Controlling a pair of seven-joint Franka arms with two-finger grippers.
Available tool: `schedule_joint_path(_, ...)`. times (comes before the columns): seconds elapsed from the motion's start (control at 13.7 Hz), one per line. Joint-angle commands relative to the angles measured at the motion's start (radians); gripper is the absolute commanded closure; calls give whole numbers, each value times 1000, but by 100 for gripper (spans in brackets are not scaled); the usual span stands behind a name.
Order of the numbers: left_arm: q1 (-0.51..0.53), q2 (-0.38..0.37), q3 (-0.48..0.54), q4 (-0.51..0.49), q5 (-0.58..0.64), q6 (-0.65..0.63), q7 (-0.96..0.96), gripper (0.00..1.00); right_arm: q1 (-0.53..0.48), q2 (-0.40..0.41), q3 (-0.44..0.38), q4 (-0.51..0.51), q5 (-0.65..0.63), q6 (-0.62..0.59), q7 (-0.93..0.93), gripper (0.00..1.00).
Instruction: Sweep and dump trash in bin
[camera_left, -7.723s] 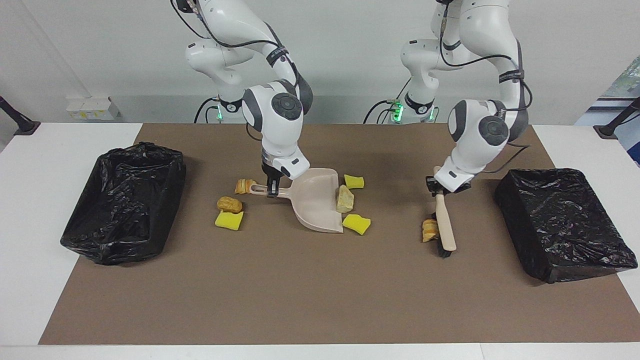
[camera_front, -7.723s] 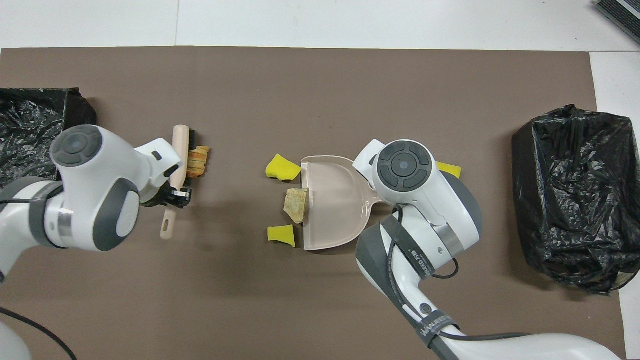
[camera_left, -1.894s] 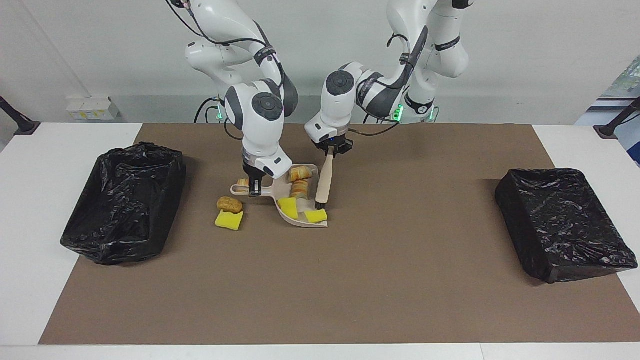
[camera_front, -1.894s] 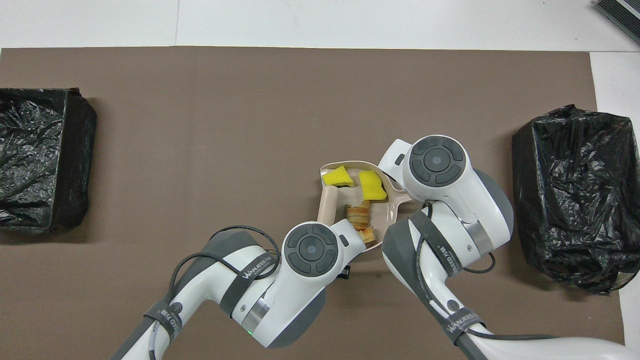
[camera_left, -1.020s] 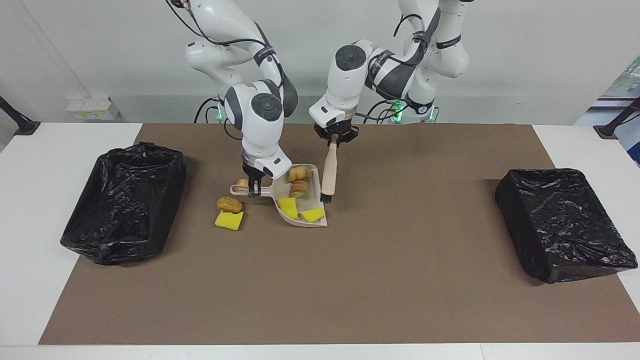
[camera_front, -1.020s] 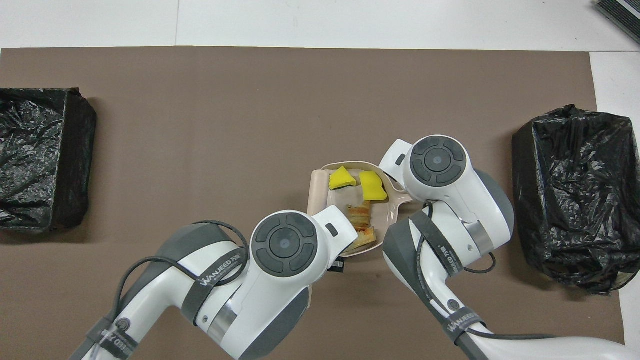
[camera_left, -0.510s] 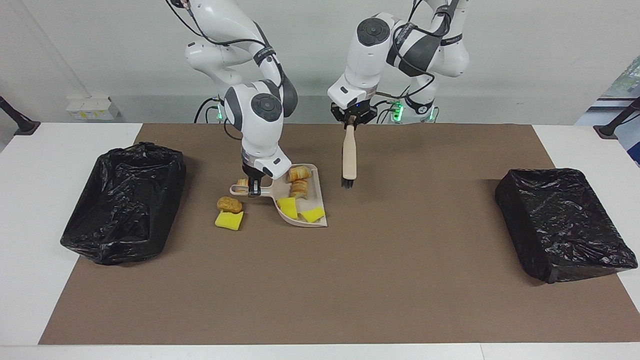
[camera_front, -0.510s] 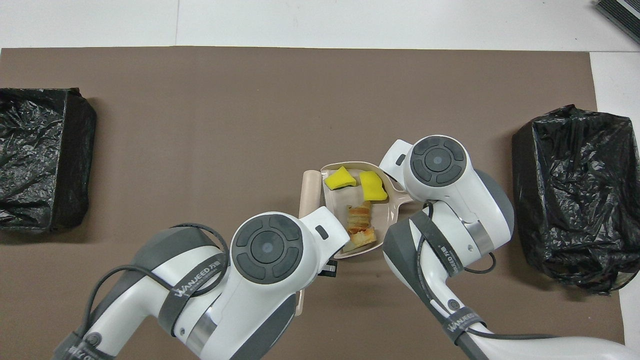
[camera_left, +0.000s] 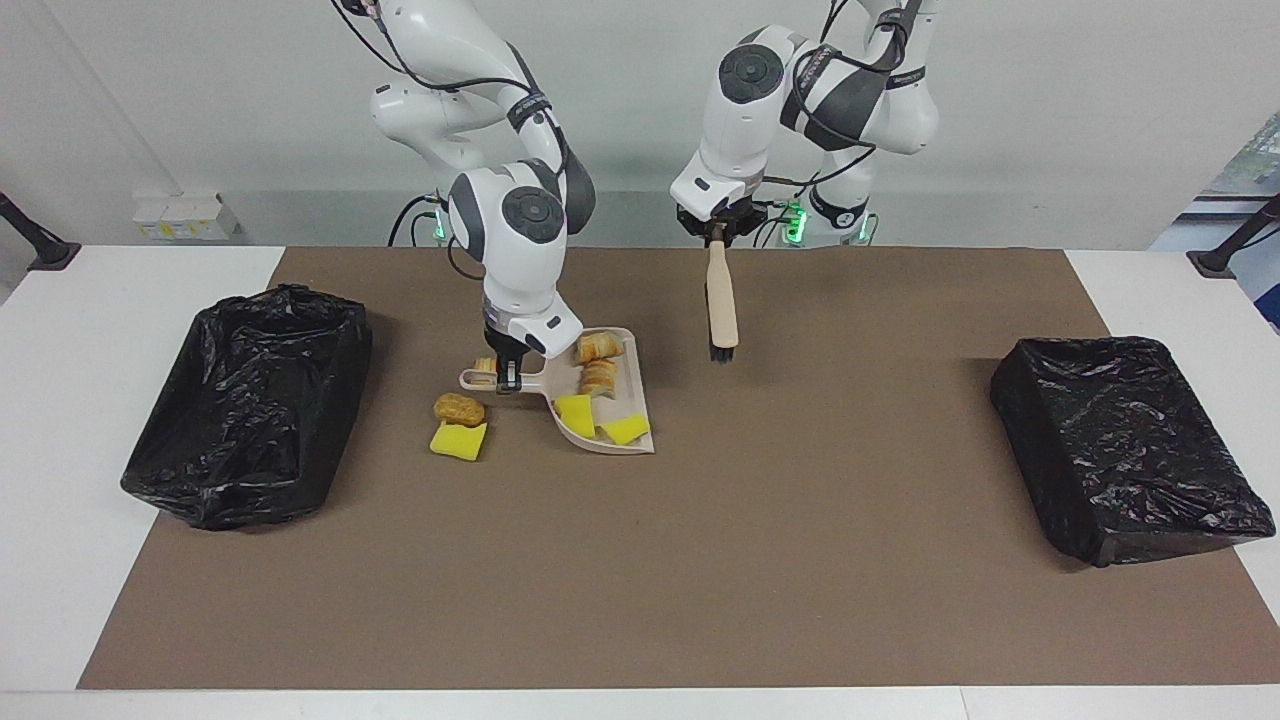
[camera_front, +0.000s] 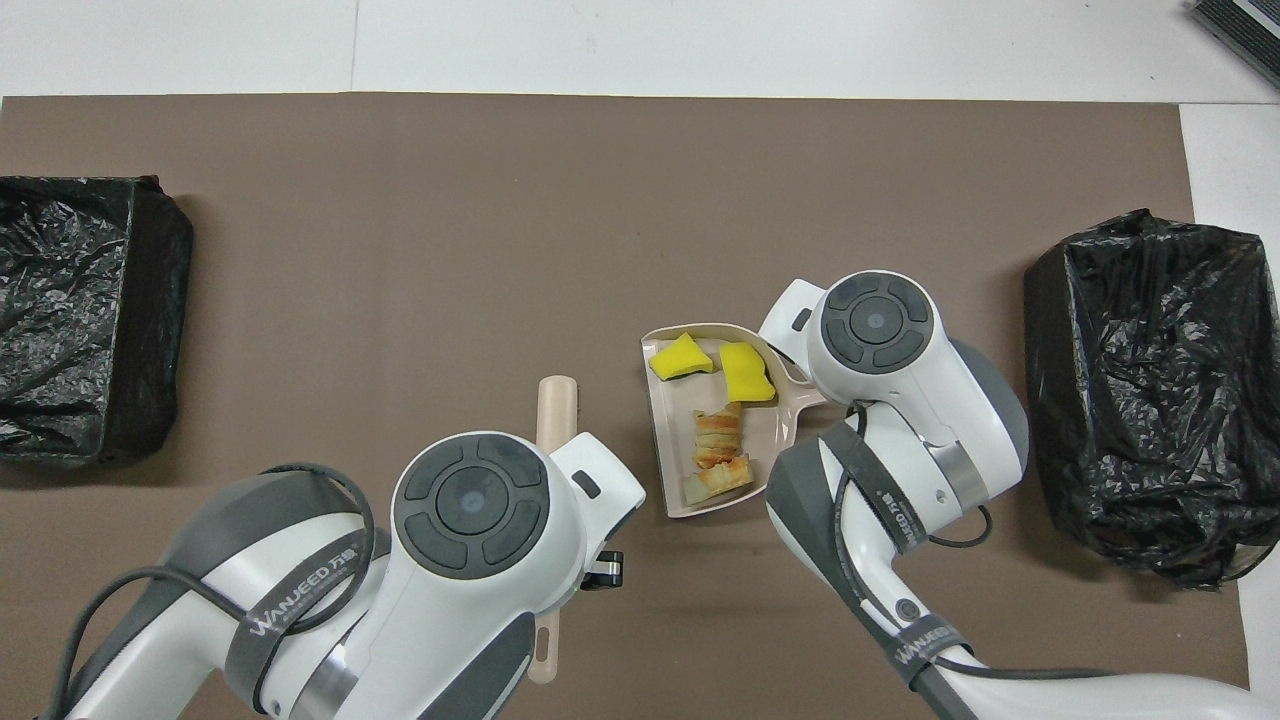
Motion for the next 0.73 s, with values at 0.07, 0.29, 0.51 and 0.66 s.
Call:
schedule_joint_path(0.07,-21,-143,-78,-271,2,220,-79,100,-16,-31,5,-32,-4,-8,-17,100)
schedule_joint_path(0.29,-73,-143,-149,-371,2,324,-210,100,-16,-33,5,-32,-4,-8,-19,100)
schedule_joint_path(0.51,-162,-123,-152,-435,0,447,-281,100,-16,-31,5,-29,-4,-8,-17,100)
schedule_joint_path(0.66,-187,-113,-152,-449,-6,475,-309,100,-16,-33,5,-29,-4,-8,-22,100)
